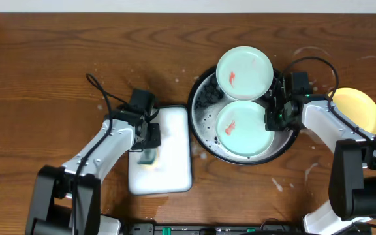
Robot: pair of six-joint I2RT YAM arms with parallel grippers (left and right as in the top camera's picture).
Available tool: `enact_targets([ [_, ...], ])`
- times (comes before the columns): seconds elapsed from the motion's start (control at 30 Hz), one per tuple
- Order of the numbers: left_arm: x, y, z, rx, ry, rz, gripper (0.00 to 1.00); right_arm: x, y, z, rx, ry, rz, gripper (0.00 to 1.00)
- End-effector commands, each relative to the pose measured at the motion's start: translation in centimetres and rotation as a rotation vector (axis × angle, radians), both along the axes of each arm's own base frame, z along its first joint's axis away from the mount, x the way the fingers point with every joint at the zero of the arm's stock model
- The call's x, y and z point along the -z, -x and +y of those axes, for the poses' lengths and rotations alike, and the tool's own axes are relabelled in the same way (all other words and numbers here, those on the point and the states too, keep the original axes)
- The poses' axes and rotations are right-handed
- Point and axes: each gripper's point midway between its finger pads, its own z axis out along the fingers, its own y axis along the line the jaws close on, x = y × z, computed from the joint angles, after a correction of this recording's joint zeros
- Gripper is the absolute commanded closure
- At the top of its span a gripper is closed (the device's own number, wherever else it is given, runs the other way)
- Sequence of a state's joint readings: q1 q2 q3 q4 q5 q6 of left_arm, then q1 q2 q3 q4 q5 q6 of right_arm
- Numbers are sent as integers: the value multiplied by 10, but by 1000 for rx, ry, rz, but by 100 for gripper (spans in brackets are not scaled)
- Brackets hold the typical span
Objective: Clean dirty plates on tray and stack at the side
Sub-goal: 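Grasp the sponge again with the left gripper and lift it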
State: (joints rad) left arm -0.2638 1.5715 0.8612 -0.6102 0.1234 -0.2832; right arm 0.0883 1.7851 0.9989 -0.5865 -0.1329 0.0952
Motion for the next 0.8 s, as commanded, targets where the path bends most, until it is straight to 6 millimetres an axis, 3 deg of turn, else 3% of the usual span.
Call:
enact_targets([
  [0.0,-27,-8,-21,15,117,-48,41,30,23,-12,32,60,109,99],
  [0.17,-26,1,-18,13,105,-15,37,30,24,-12,32,60,111,99],
  [0.27,-22,10,-6,1,40,20,37,30,25,-12,32,60,114,99],
  [0.43,-5,22,14,-48,-58,46,37,30,25,-12,31,60,116,99],
  [0.57,15,26,11,-67,-46,45,38,30,25,-11,31,60,116,99],
  [0.7,32,36,1,-32,-34,69,58,30,25,-12,40,59,117,99],
  [0.77,36,37,-2,-17,-38,77,80,30,25,-12,47,58,118,99],
])
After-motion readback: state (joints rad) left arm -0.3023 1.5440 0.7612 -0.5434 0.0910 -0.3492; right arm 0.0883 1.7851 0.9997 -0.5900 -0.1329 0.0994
